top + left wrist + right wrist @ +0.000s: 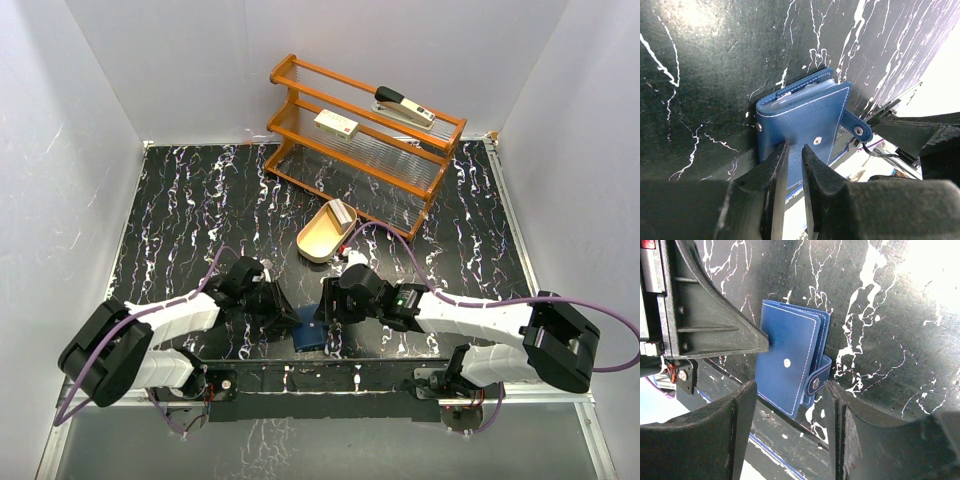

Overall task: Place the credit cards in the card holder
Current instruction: Close the card holder at the center of the board.

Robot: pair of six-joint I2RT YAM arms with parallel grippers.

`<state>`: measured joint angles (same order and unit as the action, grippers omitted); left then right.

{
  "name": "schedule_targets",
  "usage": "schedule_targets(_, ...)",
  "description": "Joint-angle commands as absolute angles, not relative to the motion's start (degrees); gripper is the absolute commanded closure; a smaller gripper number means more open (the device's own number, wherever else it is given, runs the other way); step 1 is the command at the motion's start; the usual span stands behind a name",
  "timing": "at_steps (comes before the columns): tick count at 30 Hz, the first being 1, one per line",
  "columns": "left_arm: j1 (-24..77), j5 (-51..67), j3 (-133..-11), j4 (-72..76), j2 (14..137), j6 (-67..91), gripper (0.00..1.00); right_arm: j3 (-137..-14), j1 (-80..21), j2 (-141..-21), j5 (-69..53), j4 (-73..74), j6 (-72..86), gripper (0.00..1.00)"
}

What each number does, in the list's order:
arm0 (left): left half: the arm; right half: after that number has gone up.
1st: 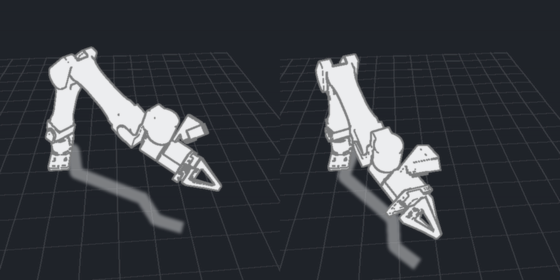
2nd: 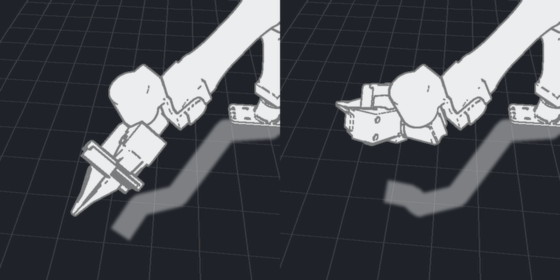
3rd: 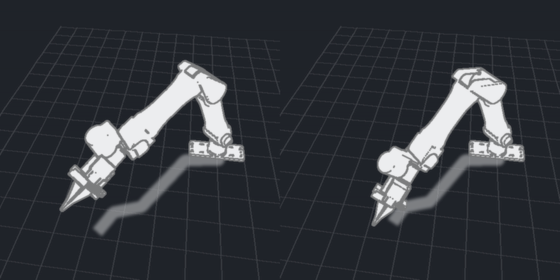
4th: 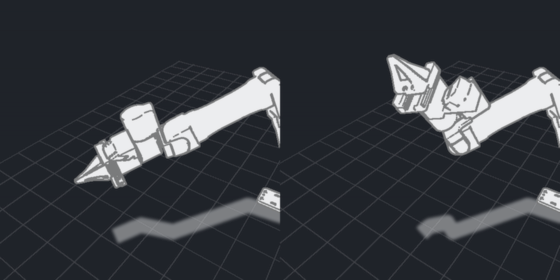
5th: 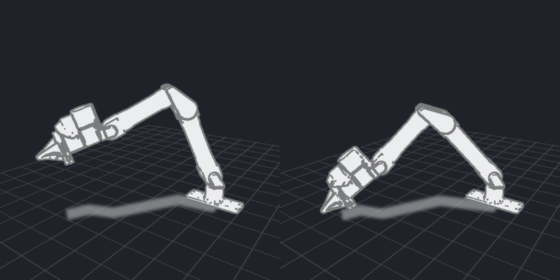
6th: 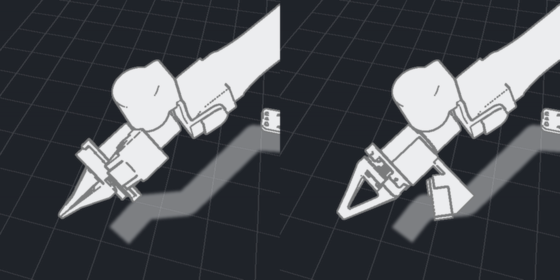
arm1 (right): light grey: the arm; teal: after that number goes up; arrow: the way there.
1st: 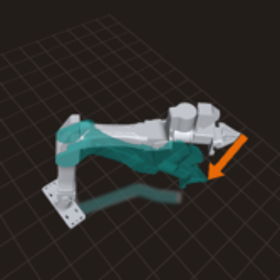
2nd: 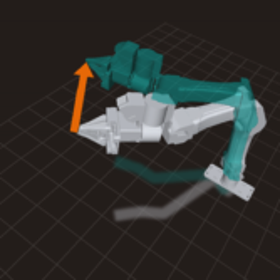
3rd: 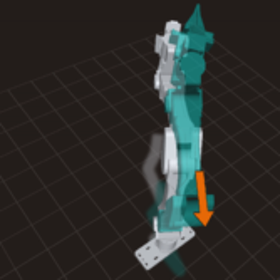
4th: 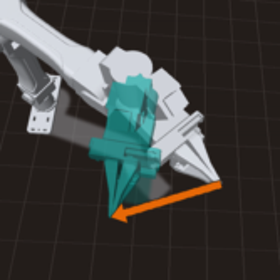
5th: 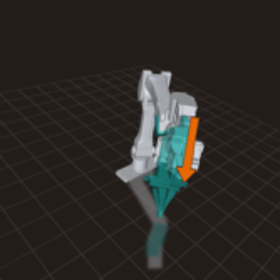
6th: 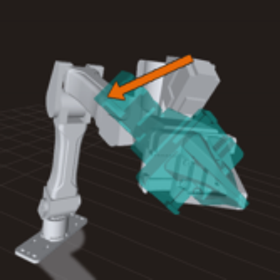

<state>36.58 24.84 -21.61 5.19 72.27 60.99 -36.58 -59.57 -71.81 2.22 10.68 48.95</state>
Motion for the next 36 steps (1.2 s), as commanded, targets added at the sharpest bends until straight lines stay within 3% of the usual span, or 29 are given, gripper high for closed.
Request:
schedule_targets(1,37.00,22.15,-22.39,0.66,73.74,59.90,0.81,-36.28,-59.85,-71.77,4.13,7.65,50.10,0.46)
schedule_targets(4,37.09,25.95,-23.71,1.49,73.31,62.84,0.76,-36.31,-59.84,-72.39,3.16,7.29,50.94,0.43)
schedule_targets(9,39.08,24.88,-26.42,-0.54,70.14,65.17,0.75,-34.09,-59.85,-71.13,2.27,4.25,53.17,0.39)
schedule_targets(19,39.37,22.58,-24.38,-0.45,77.89,62.35,0.83,-32.23,-59.85,-73.03,0.88,0.74,51.43,0.40)
schedule_targets(36,39.33,22.06,-21.78,1.38,77.02,64.36,0.83,-34.54,-59.85,-77.01,-5.97,-3.76,46.98,0.55)
